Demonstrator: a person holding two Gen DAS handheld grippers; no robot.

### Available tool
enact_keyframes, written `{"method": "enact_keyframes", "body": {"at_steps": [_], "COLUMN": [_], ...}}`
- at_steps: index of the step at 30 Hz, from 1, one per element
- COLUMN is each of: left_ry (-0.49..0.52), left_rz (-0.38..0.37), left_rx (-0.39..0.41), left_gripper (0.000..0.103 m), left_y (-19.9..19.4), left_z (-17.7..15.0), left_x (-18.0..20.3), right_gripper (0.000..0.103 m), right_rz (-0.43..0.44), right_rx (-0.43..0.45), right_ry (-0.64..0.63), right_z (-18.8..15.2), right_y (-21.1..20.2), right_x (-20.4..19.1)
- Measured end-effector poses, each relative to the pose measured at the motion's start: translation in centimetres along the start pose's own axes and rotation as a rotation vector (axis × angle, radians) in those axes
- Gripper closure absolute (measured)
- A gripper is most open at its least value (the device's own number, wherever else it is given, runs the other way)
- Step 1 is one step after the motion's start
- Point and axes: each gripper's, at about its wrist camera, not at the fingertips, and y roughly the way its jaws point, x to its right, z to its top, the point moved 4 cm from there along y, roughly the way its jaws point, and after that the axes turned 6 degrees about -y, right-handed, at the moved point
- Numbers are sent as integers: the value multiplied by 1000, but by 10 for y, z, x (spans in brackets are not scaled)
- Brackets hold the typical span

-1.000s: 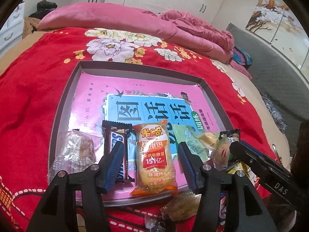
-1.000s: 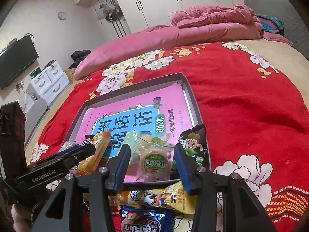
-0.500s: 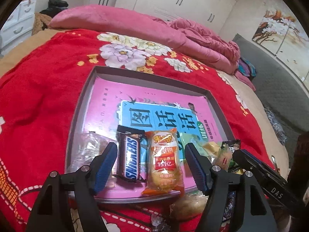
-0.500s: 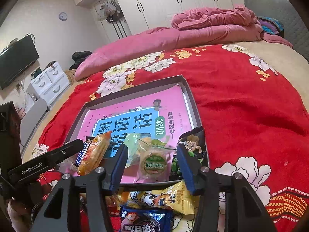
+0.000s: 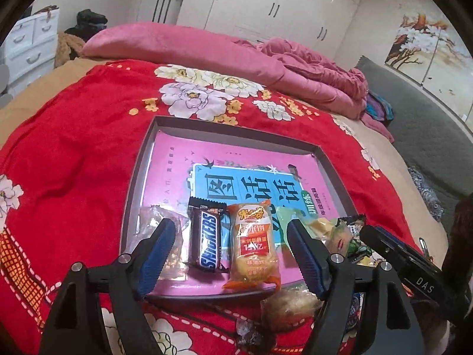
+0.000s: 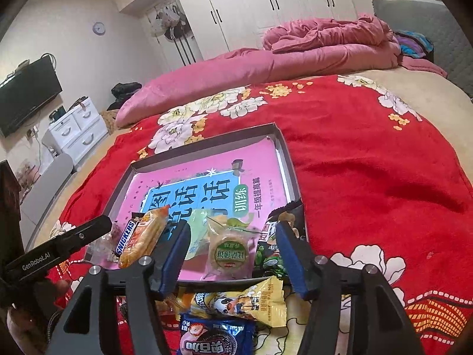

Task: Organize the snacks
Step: 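Withdraw both open tools from the tray toward the remaining snacks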

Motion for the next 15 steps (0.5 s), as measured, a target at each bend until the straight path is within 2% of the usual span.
{"method": "enact_keyframes", "body": {"at_steps": [15], "left_ry": [5], "left_rz": [1], "left_rx": [-14], "left_gripper": [24], "left_y": [-10], "left_z": [-9], "left_x": [-2], "right_gripper": [35], "right_rz": [1], "right_rx": [40], "right_ry": [-25], "right_z": [2], "right_y": [-13], "right_x": [0]}}
